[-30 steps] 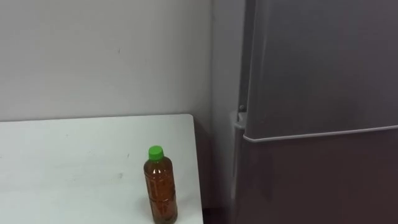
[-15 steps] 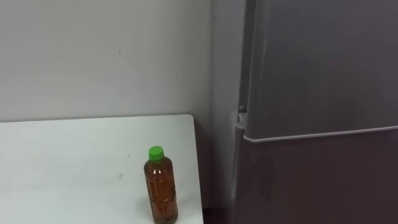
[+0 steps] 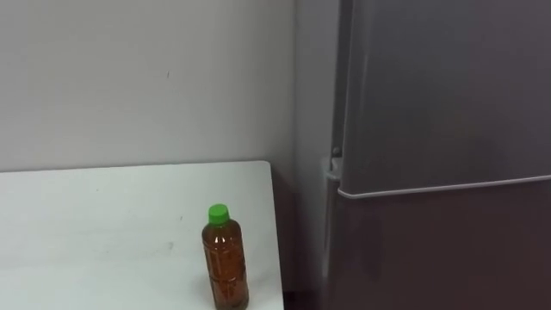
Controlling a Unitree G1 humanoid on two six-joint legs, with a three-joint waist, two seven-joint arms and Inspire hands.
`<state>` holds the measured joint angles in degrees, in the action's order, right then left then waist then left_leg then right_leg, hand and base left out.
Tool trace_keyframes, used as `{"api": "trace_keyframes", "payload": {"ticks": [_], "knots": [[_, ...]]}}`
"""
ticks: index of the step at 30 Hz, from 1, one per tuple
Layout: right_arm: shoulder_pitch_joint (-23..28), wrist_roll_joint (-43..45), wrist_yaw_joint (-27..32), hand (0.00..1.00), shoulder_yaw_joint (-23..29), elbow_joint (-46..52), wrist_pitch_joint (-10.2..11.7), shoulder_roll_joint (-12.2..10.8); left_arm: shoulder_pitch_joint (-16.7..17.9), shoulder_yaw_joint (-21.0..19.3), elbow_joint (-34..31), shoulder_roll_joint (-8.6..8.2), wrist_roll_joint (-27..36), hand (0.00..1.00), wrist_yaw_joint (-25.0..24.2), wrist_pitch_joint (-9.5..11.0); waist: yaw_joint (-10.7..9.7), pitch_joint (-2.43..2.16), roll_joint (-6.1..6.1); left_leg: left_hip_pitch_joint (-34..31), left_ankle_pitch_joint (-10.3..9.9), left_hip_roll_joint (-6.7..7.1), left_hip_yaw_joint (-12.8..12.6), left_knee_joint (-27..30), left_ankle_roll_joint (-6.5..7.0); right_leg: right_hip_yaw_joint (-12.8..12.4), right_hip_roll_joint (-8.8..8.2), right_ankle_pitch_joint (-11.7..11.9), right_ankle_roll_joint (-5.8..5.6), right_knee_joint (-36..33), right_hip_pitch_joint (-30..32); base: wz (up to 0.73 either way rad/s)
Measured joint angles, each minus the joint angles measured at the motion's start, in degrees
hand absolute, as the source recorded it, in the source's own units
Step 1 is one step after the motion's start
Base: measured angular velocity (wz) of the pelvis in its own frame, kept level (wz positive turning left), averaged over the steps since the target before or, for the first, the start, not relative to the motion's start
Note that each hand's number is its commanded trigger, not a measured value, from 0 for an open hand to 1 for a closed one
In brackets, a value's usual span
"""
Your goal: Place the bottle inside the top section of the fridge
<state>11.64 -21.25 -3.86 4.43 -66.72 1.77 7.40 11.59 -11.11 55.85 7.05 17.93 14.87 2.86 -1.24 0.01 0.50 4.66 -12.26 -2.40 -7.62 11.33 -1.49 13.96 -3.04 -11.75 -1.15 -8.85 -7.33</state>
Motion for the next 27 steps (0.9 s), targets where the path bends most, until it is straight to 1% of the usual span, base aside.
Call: {"api": "trace_keyframes", "payload": {"ticks": [1,3,4,7,8,9,11,12,14,17,19,20,21,24,25,26,27], "knots": [[0.2,0.5,0.0,0.00,0.4,0.1,0.1,0.0,-0.1,-0.1,-1.0,0.00,0.5,0.00,0.3,0.1,0.0,-0.01,0.10,0.0,0.0,0.00,0.0,0.0,0.00,0.0,0.00,0.0,0.00,0.0,0.0,0.00],[0.2,1.3,0.1,0.00,1.5,0.2,0.2,0.0,-0.6,-0.8,-3.6,-0.01,1.5,0.00,1.5,1.2,0.4,-0.11,0.68,0.3,0.0,0.02,0.0,-0.2,0.00,-0.3,0.02,0.0,-0.01,0.1,0.0,-0.05],[0.2,1.3,0.1,0.00,1.5,0.2,0.2,0.1,-0.7,-1.2,-4.3,-0.01,1.9,0.00,1.9,1.3,0.3,-0.15,0.97,0.5,0.0,0.02,0.0,-0.3,0.00,-0.3,0.03,0.0,-0.01,0.1,0.0,-0.05],[0.4,1.2,0.2,0.00,1.9,0.7,0.3,0.2,-0.8,-2.7,-10.2,0.01,4.7,0.00,5.3,1.6,0.2,-0.08,1.38,0.8,0.0,0.01,-0.2,-0.6,-0.02,-0.5,0.05,0.0,0.00,-0.1,-0.1,-0.04],[0.6,1.2,0.6,0.00,2.0,1.2,0.3,0.2,-0.8,-3.0,-12.8,0.01,6.6,0.00,6.8,2.2,0.3,-0.06,1.51,0.9,0.0,0.01,-0.2,-0.6,-0.01,-0.6,0.05,0.0,0.00,-0.1,-0.1,-0.04],[0.8,1.2,0.8,0.00,1.9,1.6,0.3,0.1,-0.8,-3.3,-13.8,0.01,7.2,0.00,7.4,2.6,0.3,-0.06,1.53,0.9,0.0,0.01,-0.3,-0.7,-0.01,-0.7,0.05,0.0,0.00,-0.1,-0.1,-0.05],[0.9,1.4,1.3,0.00,1.9,2.1,0.7,0.0,-0.7,-3.4,-18.1,0.02,10.5,0.00,9.9,4.1,0.3,-0.07,1.62,0.9,0.0,0.03,-0.3,-0.6,-0.01,-0.8,0.05,0.0,0.00,-0.3,-0.1,-0.02],[0.9,1.4,1.5,0.00,1.9,2.1,0.8,-0.1,-0.8,-3.4,-19.4,0.02,11.6,0.00,10.8,5.0,0.3,-0.08,1.59,0.9,0.0,0.04,-0.3,-0.6,-0.01,-0.8,0.05,0.0,-0.01,-0.4,-0.1,0.00],[1.0,1.4,1.8,0.00,1.9,2.3,0.9,-0.1,-0.9,-3.4,-20.2,0.02,12.0,0.00,11.9,6.0,0.2,-0.10,1.64,1.0,0.0,0.04,-0.3,-0.6,-0.01,-0.8,0.03,0.0,-0.01,-0.5,-0.1,0.00],[1.6,1.4,2.2,0.00,1.9,3.1,1.3,-0.1,-0.6,-3.4,-23.5,0.02,14.4,0.00,14.4,6.3,0.3,-0.14,1.71,1.0,0.0,0.05,-0.2,-0.5,-0.01,-0.9,-0.02,0.0,-0.02,-0.7,-0.1,0.00],[1.5,1.4,2.4,0.00,1.9,3.2,1.3,-0.2,-0.6,-3.5,-24.9,0.09,14.5,0.00,15.8,6.4,0.3,-0.25,1.47,1.2,0.0,0.06,-0.2,-0.4,0.00,-0.9,-0.03,0.0,-0.02,-0.7,-0.3,0.00],[1.6,1.4,2.4,0.00,1.9,3.2,1.3,-0.3,-0.6,-3.7,-26.4,0.10,14.5,0.00,16.6,6.4,0.3,-0.18,1.63,1.5,0.0,0.09,0.0,-0.2,0.00,-0.6,-0.07,0.0,-0.02,-0.7,-0.8,0.04],[1.8,1.4,2.4,0.00,2.0,3.2,1.3,-0.4,-0.5,-3.9,-27.6,0.10,14.5,0.00,17.0,6.4,0.3,-0.01,1.54,1.7,0.0,0.10,0.0,-0.2,0.00,-0.6,-0.07,-0.1,-0.05,-0.7,-1.0,0.06],[2.4,1.2,2.4,0.00,2.0,3.9,1.3,-0.5,-0.5,-4.6,-37.4,0.10,14.1,0.00,19.6,6.6,1.0,-0.15,1.33,1.8,0.0,0.15,0.3,-0.1,0.01,-0.3,-0.23,-0.5,-0.06,-1.1,-0.9,0.06],[2.5,1.1,2.4,0.00,2.0,4.1,1.3,-0.5,-0.5,-4.6,-39.0,0.10,14.0,0.00,19.9,6.8,1.1,-0.17,1.37,1.8,0.0,0.15,0.3,-0.1,0.01,-0.3,-0.23,-0.5,-0.06,-1.1,-0.9,0.00],[2.7,1.0,2.4,0.00,2.0,4.2,1.3,-0.5,-0.4,-4.6,-41.3,0.11,14.0,0.00,20.4,7.6,1.3,-0.16,1.31,1.8,0.0,0.15,0.3,-0.1,0.01,-0.3,-0.24,-0.5,-0.05,-1.1,-0.9,0.00],[2.8,0.9,2.5,0.00,2.0,4.3,1.3,-0.5,-0.4,-4.6,-43.1,0.11,14.0,0.00,20.9,8.1,1.4,-0.34,1.49,1.8,0.0,0.15,0.3,-0.1,0.01,-0.3,-0.25,-0.5,-0.03,-1.2,-0.9,0.00]]}}
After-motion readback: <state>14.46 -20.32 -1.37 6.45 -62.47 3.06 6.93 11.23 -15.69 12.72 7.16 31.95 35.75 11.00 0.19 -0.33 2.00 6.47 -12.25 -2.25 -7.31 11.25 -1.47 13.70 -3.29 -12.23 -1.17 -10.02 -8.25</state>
